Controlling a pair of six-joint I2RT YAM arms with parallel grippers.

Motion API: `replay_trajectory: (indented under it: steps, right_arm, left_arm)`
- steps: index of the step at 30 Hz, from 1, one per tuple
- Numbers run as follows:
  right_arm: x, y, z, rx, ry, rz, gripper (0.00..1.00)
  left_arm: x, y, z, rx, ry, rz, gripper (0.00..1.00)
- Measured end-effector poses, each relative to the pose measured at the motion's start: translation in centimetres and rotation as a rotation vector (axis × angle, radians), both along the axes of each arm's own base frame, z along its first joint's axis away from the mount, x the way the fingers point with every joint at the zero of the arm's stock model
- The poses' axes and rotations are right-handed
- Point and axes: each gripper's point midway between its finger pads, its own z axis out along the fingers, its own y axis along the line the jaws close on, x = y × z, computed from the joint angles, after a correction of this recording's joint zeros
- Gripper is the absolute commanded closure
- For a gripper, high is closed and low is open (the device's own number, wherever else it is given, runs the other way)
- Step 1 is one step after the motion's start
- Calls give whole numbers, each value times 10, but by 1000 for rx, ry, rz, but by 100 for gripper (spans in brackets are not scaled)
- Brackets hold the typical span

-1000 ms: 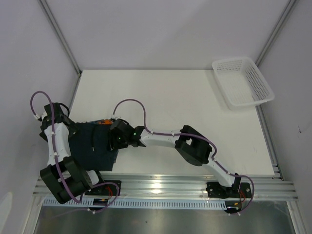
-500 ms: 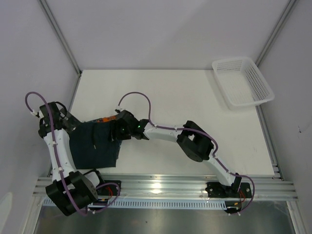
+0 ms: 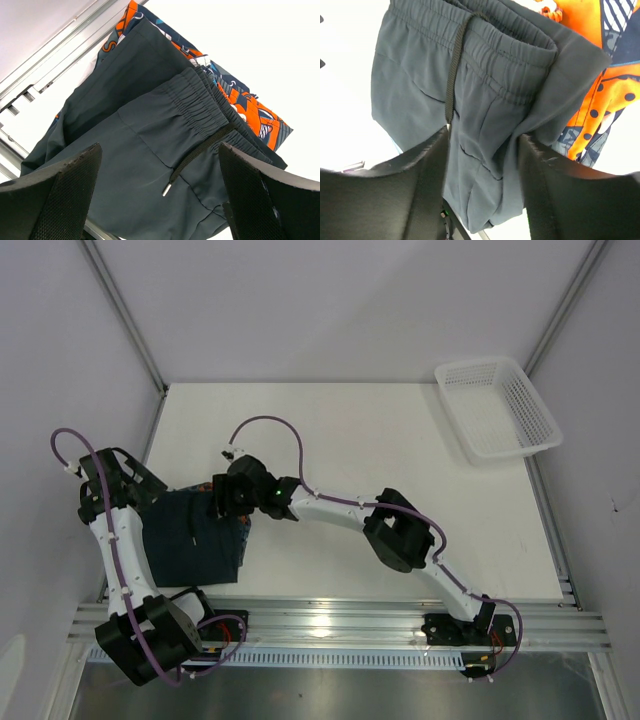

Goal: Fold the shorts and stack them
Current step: Neatly place the folded shorts to the corner

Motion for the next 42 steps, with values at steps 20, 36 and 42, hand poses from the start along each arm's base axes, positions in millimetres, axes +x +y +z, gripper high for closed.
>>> replay_trajectory:
  steps: [20, 36, 42]
  right_arm:
    - [22, 6, -10, -19, -77, 39, 100]
    - [35, 12, 15, 30, -188, 124, 100]
    - [52, 4, -17, 44, -83, 94, 93]
  left_arm:
    - [8, -6, 4, 19, -28, -49, 1]
    - [14, -9, 8, 33, -56, -76, 1]
    - [17, -15, 5, 19, -64, -111, 1]
